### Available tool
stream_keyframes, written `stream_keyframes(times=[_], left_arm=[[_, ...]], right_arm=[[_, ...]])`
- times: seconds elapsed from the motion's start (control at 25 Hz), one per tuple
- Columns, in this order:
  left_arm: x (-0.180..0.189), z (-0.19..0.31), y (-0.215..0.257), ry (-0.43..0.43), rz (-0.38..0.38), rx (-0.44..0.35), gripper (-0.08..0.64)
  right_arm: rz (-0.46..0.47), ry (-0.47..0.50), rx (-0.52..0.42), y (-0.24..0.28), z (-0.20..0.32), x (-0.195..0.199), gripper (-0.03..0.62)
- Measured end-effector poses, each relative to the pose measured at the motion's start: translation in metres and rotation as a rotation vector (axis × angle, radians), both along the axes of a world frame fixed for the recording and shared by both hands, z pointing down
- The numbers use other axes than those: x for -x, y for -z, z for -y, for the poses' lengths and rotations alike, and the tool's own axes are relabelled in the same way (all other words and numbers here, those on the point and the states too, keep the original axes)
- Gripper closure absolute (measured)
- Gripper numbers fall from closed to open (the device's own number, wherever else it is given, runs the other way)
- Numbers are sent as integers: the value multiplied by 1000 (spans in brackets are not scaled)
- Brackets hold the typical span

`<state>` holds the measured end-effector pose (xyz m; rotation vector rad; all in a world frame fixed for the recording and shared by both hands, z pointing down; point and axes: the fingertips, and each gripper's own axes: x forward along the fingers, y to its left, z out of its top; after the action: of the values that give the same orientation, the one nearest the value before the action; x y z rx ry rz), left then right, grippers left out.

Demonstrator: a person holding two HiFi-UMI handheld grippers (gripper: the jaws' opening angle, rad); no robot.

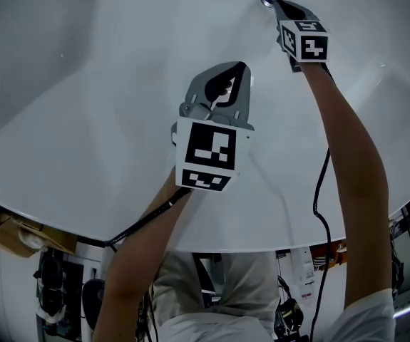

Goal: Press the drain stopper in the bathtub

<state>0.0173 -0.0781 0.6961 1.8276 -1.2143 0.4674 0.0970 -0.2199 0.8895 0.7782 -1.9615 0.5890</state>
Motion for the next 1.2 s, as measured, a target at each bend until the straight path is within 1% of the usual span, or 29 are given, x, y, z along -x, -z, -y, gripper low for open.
stream_keyframes(times=[0.08, 0.2, 0.32, 0.48, 0.64, 0.84, 1.04, 1.2], left_arm=[[-2, 1, -4, 1, -5, 5, 560], [-3, 7, 0, 7, -16, -12, 559], [2, 3, -4, 7, -25, -14, 560], [6, 6, -7, 23, -20, -12, 560], [5, 11, -5, 40, -25, -19, 559], [5, 7, -12, 37, -23, -1, 560], [8, 8, -12, 42, -17, -4, 558], [6, 3, -8, 36, 2, -6, 558]], right_arm=[[-16, 2, 11, -13, 2, -3, 589], [-12, -47, 15, -26, 12, -8, 589], [-13, -77, 31, -45, 12, 3, 589], [-22, -103, 66, -62, 13, 6, 589], [-58, -95, 76, -63, 19, 5, 589], [-69, -159, 90, -64, 19, 7, 589], [-73, -176, 111, -68, 21, 8, 589], [-69, -167, 84, -55, 17, 6, 589]])
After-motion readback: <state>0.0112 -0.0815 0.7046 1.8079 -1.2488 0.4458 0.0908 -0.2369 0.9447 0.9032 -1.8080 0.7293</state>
